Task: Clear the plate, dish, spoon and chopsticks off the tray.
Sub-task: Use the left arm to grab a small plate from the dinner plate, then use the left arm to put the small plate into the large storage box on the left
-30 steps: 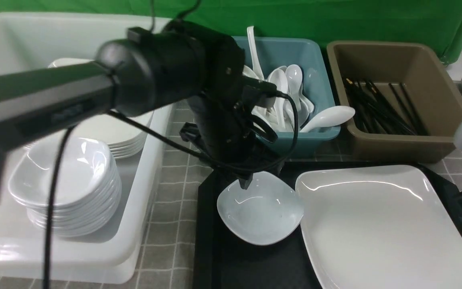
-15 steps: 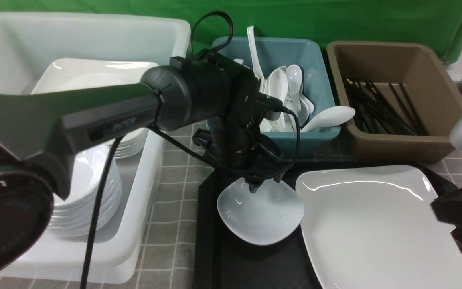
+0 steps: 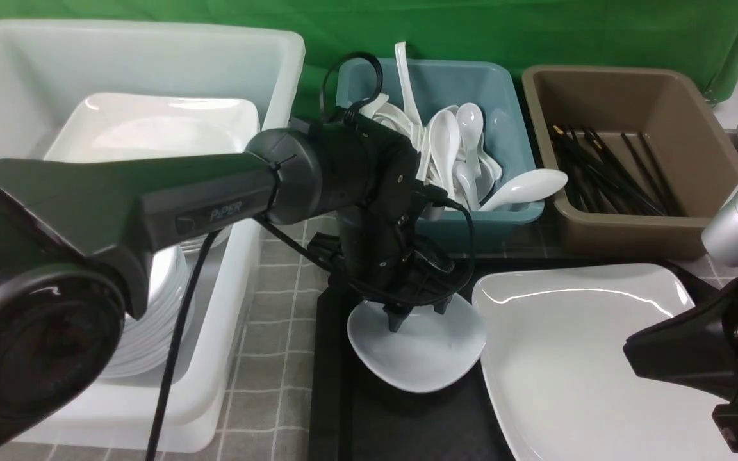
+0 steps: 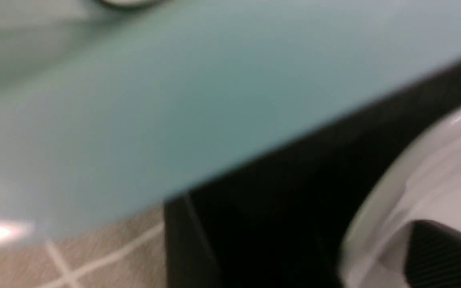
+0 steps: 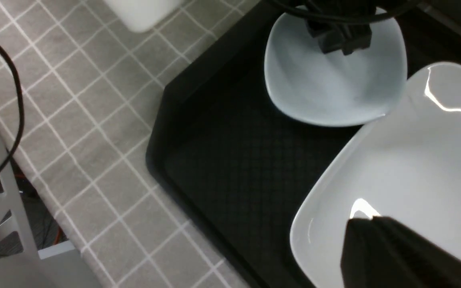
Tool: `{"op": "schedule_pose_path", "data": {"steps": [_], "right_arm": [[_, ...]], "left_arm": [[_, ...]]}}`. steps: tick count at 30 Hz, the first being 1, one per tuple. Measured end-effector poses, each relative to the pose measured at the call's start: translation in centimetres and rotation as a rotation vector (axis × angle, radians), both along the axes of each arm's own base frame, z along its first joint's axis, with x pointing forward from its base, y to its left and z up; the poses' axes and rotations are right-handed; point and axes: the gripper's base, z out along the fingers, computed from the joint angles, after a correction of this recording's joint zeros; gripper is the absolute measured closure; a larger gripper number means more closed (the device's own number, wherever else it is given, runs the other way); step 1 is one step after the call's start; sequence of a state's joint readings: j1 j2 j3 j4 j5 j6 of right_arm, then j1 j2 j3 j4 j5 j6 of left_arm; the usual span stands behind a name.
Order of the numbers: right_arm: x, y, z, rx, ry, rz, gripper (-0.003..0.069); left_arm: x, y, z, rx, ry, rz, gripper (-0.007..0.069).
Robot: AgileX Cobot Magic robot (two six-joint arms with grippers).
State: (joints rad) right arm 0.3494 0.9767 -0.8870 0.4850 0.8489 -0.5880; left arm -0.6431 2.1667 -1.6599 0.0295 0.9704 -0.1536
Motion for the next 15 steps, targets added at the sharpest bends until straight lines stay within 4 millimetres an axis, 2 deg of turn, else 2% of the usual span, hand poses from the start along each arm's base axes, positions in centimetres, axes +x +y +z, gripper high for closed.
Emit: {"op": "schedule_pose_path", "data": {"steps": [2, 7, 9, 11, 15], "right_arm": [[0.0, 0.0, 0.0, -0.001, 0.001, 0.002, 0.0635], [0.0, 0.0, -0.1, -0.001, 0.002, 0.002, 0.0631], [0.0, 0.0, -0.1, -0.001, 0.002, 0.002, 0.0631], [0.0, 0.0, -0.1, -0.001, 0.001, 0.003, 0.0631], [0.0, 0.1, 0.6, 0.017, -0.007, 0.008, 0.0629]], "left_arm": [[-0.2, 0.2, 0.4, 0.007, 0.022, 0.007, 0.0422], [-0.5, 0.4, 1.6, 0.007, 0.029, 0.012, 0.0457], [-0.8, 0.6, 2.7, -0.003, 0.025, 0.014, 0.0494], [-1.2, 0.8, 4.6, -0.027, 0.009, 0.018, 0.0547], [-2.3, 1.3, 8.9, -0.1, -0.049, 0.021, 0.0592]]}}
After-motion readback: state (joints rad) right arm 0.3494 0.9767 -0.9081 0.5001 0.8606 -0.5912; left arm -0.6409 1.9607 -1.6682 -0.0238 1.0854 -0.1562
